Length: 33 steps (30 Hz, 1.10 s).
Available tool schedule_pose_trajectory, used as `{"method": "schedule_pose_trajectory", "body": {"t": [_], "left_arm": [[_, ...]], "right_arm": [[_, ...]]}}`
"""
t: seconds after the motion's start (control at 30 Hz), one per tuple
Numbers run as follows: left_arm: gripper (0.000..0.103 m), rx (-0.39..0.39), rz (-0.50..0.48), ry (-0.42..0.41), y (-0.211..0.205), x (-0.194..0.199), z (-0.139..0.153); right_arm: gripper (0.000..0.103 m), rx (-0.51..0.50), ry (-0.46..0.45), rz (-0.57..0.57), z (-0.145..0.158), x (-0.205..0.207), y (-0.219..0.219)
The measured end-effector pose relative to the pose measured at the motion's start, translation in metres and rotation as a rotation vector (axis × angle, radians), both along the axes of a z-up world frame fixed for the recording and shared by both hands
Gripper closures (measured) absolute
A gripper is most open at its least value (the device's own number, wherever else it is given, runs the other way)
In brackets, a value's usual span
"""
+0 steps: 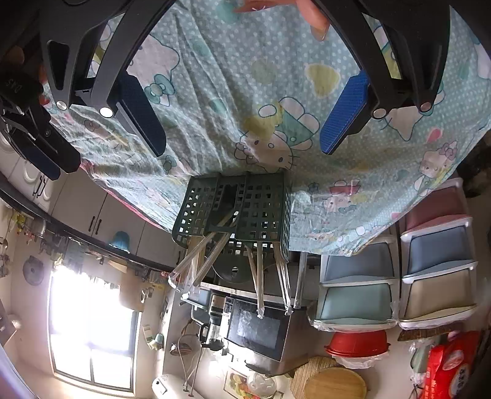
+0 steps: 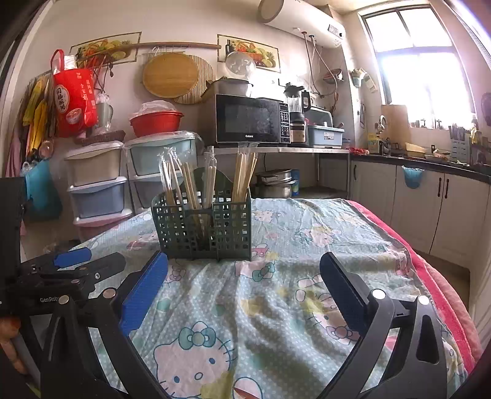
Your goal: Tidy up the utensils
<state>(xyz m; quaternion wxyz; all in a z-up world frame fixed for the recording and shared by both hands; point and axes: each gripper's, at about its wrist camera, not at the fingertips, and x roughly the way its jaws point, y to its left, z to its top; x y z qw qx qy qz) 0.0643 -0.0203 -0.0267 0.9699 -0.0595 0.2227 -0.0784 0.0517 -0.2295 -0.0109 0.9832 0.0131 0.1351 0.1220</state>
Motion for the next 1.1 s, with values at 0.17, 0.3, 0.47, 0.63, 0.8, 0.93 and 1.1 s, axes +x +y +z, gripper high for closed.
{"method": "schedule_pose_trajectory", "body": {"t": [0.17,0.3,0.47,0.63,0.8,0.93,1.1], "left_arm": [[0.011,0.000,0.000,-0.001,0.0002,0.0005,0.0010],[0.011,0.000,-0.002,-0.001,0.0003,0.0006,0.0009],[0.011,-0.001,-0.003,-0.002,0.0000,0.0002,0.0008],[0.010,0.000,-0.002,-0.001,0.0000,0.0000,0.0006],[0.010,-0.001,-0.003,-0.002,-0.0001,0.0002,0.0007],[0.010,-0.002,-0.002,-0.004,-0.0001,0.0001,0.0007],[0.010,-0.001,-0.002,-0.004,-0.0001,0.0003,0.0008]], "right_arm": [[0.007,0.000,-0.001,-0.001,-0.0002,-0.0003,-0.0002],[0.007,0.002,-0.004,-0.004,0.0006,-0.0012,-0.0009],[0.007,0.004,-0.006,-0.006,0.0015,-0.0022,-0.0020],[0.006,0.007,-0.006,-0.008,0.0017,-0.0028,-0.0024],[0.007,0.006,-0.006,-0.008,0.0017,-0.0028,-0.0027],[0.006,0.007,-0.007,-0.006,0.0019,-0.0029,-0.0027],[0.006,0.007,-0.008,-0.006,0.0021,-0.0041,-0.0029]]}}
